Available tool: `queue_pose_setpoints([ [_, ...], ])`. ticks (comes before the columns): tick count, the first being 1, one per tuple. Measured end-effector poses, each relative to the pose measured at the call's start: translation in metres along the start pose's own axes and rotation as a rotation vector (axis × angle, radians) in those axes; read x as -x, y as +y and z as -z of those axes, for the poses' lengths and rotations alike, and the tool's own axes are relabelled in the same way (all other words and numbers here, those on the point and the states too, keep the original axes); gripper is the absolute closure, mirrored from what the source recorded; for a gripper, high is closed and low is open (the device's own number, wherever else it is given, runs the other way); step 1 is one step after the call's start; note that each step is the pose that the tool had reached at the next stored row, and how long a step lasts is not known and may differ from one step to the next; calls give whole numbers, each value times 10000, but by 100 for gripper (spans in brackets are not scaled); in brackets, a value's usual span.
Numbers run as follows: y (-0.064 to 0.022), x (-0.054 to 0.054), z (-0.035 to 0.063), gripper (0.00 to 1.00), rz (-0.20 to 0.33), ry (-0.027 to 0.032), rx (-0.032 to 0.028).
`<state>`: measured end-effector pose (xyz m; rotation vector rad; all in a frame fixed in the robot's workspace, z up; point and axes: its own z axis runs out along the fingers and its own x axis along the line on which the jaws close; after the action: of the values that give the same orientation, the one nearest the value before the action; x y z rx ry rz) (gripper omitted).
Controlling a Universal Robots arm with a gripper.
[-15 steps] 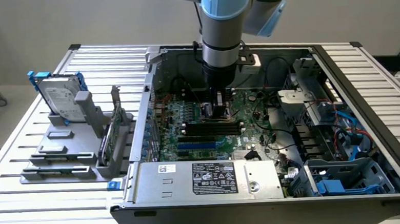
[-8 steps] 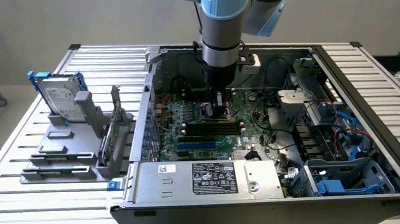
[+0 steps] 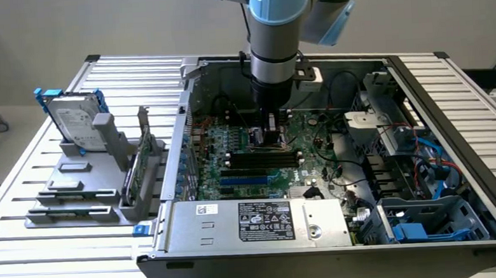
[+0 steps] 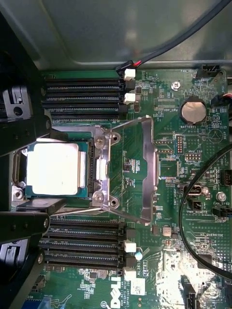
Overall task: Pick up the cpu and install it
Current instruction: 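Place the cpu into insertion slot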
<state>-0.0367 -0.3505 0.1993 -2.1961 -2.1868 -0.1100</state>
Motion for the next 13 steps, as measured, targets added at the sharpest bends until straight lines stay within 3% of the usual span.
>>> queue_pose_setpoints([
  [6, 0, -29, -9, 46, 1, -129, 0],
  [13, -1, -36, -19, 46, -6, -213, 1],
])
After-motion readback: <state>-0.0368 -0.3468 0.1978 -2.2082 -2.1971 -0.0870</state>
